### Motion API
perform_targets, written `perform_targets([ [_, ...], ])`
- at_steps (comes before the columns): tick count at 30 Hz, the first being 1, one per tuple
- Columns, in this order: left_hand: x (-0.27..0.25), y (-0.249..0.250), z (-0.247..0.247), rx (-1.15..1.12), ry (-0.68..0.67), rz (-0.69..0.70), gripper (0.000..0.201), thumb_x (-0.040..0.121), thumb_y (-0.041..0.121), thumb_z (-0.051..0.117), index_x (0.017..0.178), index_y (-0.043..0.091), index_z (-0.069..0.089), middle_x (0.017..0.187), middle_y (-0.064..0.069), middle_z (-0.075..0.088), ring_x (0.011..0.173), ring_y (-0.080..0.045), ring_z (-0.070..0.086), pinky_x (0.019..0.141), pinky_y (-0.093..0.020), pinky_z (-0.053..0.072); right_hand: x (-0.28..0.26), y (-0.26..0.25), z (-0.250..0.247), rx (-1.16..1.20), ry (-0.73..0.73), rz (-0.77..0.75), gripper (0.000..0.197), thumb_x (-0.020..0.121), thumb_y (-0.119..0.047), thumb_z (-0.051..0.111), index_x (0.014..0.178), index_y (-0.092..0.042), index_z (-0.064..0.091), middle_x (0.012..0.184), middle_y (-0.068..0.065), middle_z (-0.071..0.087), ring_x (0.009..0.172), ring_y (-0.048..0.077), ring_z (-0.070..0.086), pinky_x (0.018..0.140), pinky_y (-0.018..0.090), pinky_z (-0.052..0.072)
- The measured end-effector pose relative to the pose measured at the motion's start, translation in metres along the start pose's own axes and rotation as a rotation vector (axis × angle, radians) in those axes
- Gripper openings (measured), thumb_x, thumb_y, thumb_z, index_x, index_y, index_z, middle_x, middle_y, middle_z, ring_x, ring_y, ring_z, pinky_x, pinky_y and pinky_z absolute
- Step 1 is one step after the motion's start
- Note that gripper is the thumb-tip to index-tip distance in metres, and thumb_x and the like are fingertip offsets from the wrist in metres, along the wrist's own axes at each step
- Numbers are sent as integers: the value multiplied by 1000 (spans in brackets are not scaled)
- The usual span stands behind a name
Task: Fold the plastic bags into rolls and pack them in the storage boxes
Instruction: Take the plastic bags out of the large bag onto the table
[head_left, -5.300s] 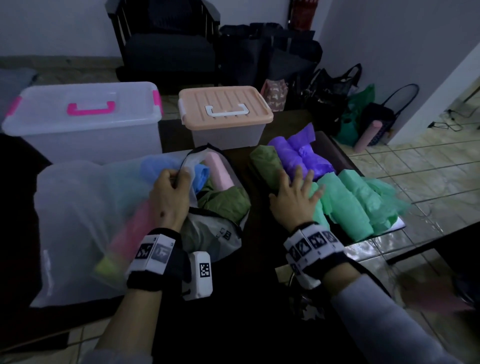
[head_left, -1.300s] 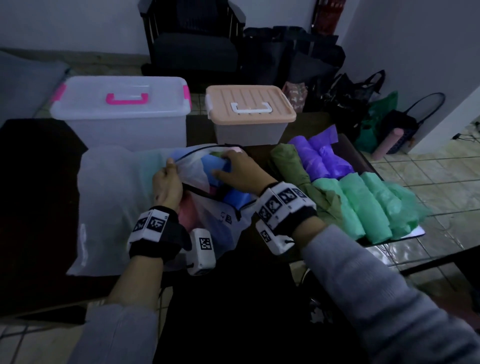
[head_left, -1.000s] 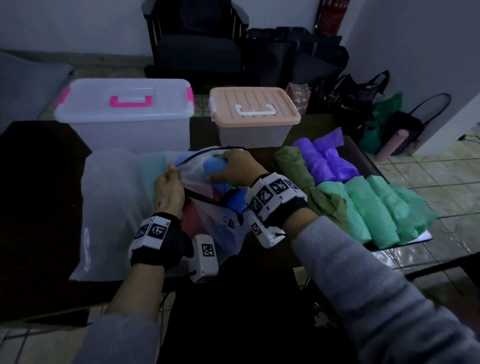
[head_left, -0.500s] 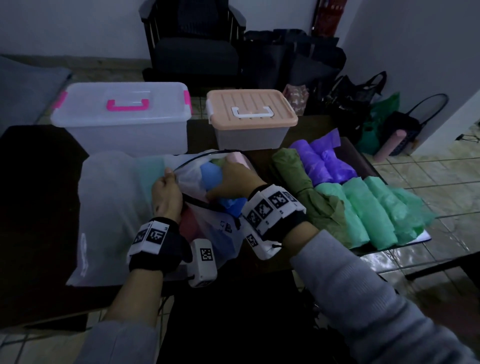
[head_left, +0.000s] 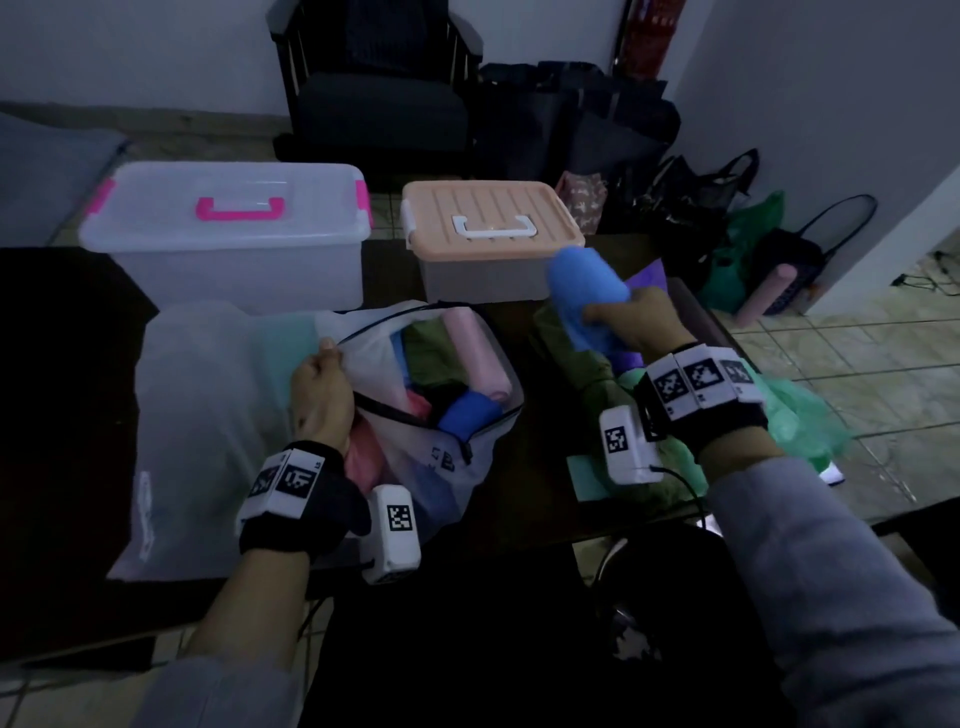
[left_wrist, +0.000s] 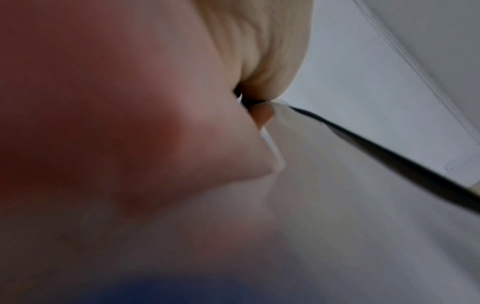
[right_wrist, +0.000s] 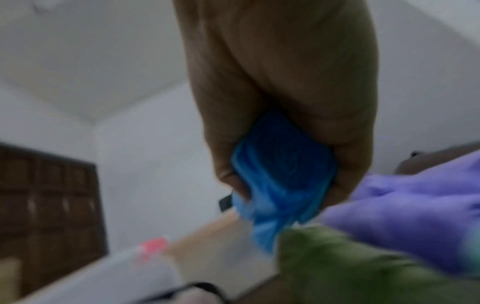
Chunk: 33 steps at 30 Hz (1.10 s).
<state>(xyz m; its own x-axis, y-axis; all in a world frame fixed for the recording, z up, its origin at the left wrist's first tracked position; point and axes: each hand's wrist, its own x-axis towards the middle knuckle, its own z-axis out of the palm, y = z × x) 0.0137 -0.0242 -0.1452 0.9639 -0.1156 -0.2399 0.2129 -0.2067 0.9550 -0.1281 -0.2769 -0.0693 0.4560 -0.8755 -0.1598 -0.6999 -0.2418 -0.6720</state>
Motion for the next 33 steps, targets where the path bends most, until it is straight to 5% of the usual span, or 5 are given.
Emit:
perform_targets([
  [4, -1, 0, 0, 12, 4, 16, 51, 99, 44, 33, 111, 4, 61, 119, -18, 61, 111, -34, 56, 100, -46, 43, 17, 18, 1, -54, 136, 103, 64, 78, -28, 73, 126, 5, 47, 129, 20, 53, 118, 34, 52, 86, 36, 44],
  [16, -12, 6, -1, 95, 2, 88, 46, 100, 39, 33, 112, 5, 62, 113, -15, 61, 103, -26, 55, 87, -32, 39, 24, 17, 24, -397, 63, 189, 74, 79, -49, 67, 133, -5, 42, 141, 19, 37, 133, 32, 30, 111, 35, 19],
  [22, -30, 12, 1, 203, -47, 212, 45, 100, 39, 33, 110, 6, 62, 107, -11, 60, 91, -19, 49, 78, -26, 33, -13, -9, 10, -124, 276, -62, 45, 89, -21, 56, 129, -3, 45, 136, 17, 41, 128, 32, 36, 100, 36, 32],
  [25, -34, 14, 3, 240, -36, 222, 44, 101, 36, 33, 110, 3, 62, 110, -14, 60, 91, -20, 48, 73, -23, 29, -57, -30, 17, 336, 15, -234, 25, 90, 2, 43, 105, -6, 61, 92, 8, 63, 79, 14, 59, 71, 20, 46],
  [33, -39, 11, -1, 278, -40, 256, 43, 101, 35, 35, 109, 3, 62, 109, -17, 61, 88, -19, 47, 73, -24, 29, -104, -3, 101, 411, -482, 224, 18, 91, -15, 55, 102, -1, 51, 81, 10, 46, 63, 16, 47, 46, 23, 45],
])
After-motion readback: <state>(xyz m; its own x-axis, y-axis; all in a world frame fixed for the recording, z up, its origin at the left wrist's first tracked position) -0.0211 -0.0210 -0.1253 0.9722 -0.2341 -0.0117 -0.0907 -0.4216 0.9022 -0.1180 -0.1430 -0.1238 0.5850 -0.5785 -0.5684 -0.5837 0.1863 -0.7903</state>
